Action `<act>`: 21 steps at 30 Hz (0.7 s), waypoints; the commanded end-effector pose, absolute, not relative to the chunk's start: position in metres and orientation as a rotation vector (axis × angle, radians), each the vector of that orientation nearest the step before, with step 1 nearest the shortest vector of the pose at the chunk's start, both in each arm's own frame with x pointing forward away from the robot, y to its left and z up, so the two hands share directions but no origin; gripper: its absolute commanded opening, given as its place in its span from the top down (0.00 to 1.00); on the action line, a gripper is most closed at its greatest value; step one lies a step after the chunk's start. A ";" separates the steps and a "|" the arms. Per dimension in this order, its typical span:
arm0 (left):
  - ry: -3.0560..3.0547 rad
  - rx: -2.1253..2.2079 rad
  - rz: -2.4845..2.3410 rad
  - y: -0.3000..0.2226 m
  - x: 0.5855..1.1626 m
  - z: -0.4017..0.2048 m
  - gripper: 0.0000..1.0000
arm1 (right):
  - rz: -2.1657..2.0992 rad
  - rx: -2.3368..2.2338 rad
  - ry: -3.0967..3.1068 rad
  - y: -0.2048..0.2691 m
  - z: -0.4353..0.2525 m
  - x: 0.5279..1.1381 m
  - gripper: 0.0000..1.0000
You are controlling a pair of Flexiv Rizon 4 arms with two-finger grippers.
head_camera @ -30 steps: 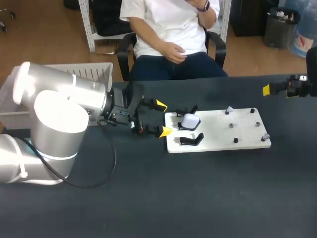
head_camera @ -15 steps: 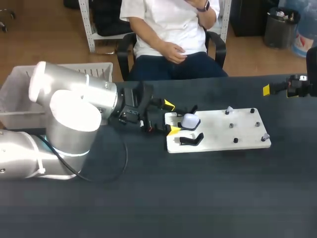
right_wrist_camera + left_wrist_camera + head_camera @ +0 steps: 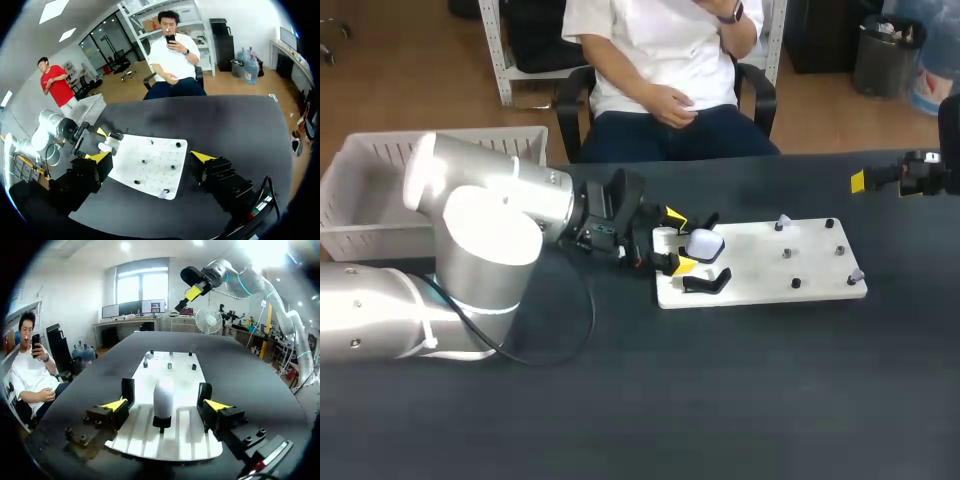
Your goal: Pick up each earbud case from the left stands, insert the matching earbuds, close the lid, and place the case in the box.
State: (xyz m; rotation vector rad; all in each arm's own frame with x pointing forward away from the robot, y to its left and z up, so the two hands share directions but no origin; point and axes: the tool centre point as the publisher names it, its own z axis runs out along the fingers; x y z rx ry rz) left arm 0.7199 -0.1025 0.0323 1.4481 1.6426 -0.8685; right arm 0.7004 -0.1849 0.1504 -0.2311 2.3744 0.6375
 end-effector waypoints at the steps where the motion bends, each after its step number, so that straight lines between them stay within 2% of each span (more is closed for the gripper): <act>1: 1.628 1.440 -0.885 -0.105 0.722 0.030 0.15 | 0.636 -0.231 2.374 -0.185 0.150 0.700 0.00; 7: 1.622 1.446 -0.903 -0.113 0.721 0.027 0.16 | 0.636 -0.231 2.374 -0.185 0.150 0.700 0.00; 13: 1.621 1.447 -0.920 -0.118 0.722 0.023 0.23 | 0.636 -0.231 2.374 -0.185 0.150 0.700 0.00; 21: 1.621 1.448 -0.938 -0.124 0.725 0.018 0.26 | 0.636 -0.231 2.374 -0.185 0.150 0.700 0.00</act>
